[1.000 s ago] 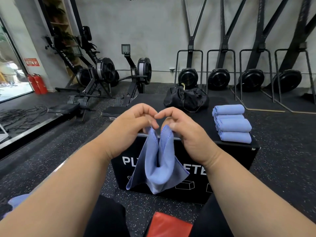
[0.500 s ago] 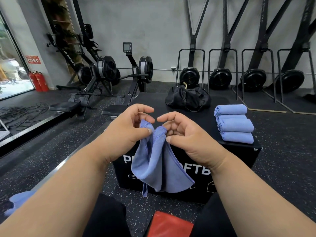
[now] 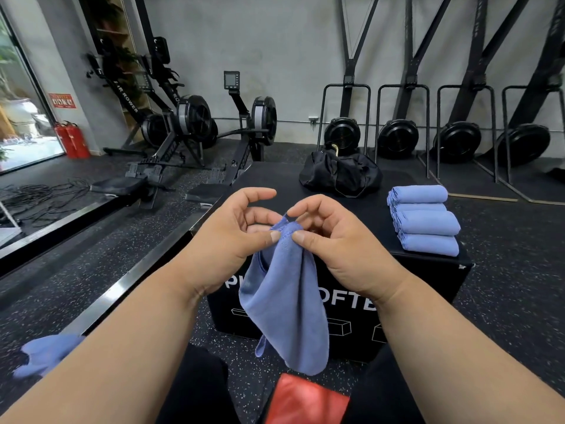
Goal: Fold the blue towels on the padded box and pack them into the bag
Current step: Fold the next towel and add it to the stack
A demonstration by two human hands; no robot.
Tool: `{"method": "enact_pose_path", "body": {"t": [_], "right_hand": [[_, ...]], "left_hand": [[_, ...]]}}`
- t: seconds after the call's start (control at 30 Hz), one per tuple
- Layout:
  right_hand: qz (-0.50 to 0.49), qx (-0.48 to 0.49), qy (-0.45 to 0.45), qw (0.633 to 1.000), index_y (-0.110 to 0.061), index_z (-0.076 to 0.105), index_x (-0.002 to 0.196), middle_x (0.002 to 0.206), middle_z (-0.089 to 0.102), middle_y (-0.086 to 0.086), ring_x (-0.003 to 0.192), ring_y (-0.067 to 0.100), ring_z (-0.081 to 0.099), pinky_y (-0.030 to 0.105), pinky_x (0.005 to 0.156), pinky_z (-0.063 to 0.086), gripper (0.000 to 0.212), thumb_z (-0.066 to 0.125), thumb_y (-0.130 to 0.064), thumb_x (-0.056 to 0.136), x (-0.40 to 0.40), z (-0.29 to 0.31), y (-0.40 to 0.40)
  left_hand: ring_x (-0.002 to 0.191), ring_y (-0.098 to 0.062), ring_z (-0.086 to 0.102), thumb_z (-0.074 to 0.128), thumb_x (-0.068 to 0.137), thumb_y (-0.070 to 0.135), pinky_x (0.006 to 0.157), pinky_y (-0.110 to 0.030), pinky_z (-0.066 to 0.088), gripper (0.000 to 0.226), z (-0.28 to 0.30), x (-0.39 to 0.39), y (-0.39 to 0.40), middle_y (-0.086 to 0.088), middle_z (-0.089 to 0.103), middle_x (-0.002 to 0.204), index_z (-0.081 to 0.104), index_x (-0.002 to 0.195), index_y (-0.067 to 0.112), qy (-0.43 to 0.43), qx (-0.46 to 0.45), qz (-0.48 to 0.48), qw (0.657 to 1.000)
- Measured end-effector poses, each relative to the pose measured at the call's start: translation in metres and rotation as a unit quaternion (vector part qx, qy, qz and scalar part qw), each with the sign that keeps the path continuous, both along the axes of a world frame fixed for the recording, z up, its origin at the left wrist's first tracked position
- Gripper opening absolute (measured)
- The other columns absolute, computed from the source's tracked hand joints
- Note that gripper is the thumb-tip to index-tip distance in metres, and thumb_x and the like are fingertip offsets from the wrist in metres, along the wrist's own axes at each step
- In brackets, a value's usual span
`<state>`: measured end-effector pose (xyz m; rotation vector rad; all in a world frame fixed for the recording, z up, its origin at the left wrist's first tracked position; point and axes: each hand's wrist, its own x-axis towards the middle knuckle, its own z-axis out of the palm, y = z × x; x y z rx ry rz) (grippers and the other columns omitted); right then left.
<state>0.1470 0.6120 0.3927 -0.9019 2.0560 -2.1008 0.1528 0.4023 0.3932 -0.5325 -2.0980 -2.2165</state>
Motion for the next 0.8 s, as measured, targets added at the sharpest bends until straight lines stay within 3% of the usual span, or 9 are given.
{"method": "enact_pose_path", "body": {"t": [0.13,0.3,0.43,0.57,0.67,0.73,0.8], "right_hand": [[-0.037,-0.034,0.008,0.999,-0.025,0.071,0.104,0.092,0.070,-0.003,0.088,0.015,0.063,0.026,0.084,0.055,0.028,0.069,0.001,0.095,-0.001,-0.002,-0.003],[-0.057,-0.025,0.014,0.998,-0.032,0.074,0.099,0.095,0.072,-0.003,0.085,0.022,0.060,0.033,0.084,0.056,0.032,0.073,0.000,0.093,-0.002,-0.006,-0.007],[-0.067,-0.035,-0.009,0.997,-0.023,0.072,0.113,0.103,0.073,-0.005,0.074,0.011,0.063,0.025,0.077,0.057,0.031,0.072,0.003,0.095,-0.002,-0.006,-0.006],[-0.051,-0.016,-0.020,0.998,-0.013,0.075,0.116,0.106,0.080,0.006,0.096,0.017,0.074,0.027,0.088,0.058,0.024,0.069,0.002,0.097,-0.004,-0.006,-0.004],[-0.046,0.008,-0.020,0.999,-0.009,0.077,0.107,0.100,0.080,0.007,0.095,0.015,0.075,0.025,0.085,0.057,0.015,0.070,0.000,0.097,-0.005,-0.007,-0.002],[-0.048,0.014,-0.019,0.999,-0.008,0.077,0.102,0.098,0.080,0.007,0.093,0.015,0.075,0.025,0.083,0.057,0.012,0.071,0.000,0.097,-0.007,-0.009,0.001],[-0.058,0.019,-0.018,0.998,-0.010,0.077,0.100,0.096,0.080,0.006,0.091,0.014,0.074,0.026,0.082,0.057,0.010,0.071,-0.002,0.097,-0.008,-0.010,0.002]], "left_hand": [[0.092,-0.022,0.073,0.075,0.085,-0.004,0.086,-0.028,0.058,0.060,-0.002,-0.001,0.001,-0.012,0.074,0.107,0.055,0.136,0.021,0.009,0.028,0.014,0.999],[0.094,-0.023,0.074,0.074,0.088,-0.013,0.089,-0.031,0.058,0.061,-0.004,-0.001,0.005,-0.011,0.074,0.105,0.055,0.135,0.020,0.011,0.048,0.010,0.999],[0.097,-0.026,0.074,0.071,0.082,-0.007,0.089,-0.033,0.058,0.062,-0.005,-0.001,0.005,-0.011,0.072,0.109,0.054,0.135,0.021,0.010,0.079,-0.020,0.997],[0.097,-0.025,0.074,0.067,0.082,-0.009,0.089,-0.034,0.057,0.060,-0.007,0.000,0.003,-0.006,0.071,0.113,0.056,0.131,0.024,0.016,0.065,-0.031,0.997],[0.096,-0.020,0.072,0.071,0.079,-0.002,0.087,-0.034,0.057,0.055,-0.007,0.003,0.002,0.000,0.069,0.113,0.064,0.117,0.036,0.027,0.010,0.002,1.000],[0.088,-0.017,0.069,0.072,0.074,0.009,0.079,-0.036,0.059,0.046,-0.006,0.007,0.001,0.000,0.069,0.108,0.064,0.108,0.039,0.048,-0.088,0.051,0.994],[0.080,-0.022,0.066,0.064,0.074,0.005,0.072,-0.045,0.058,0.043,-0.005,0.010,-0.002,-0.006,0.069,0.101,0.060,0.104,0.035,0.075,-0.196,0.090,0.974]]}}
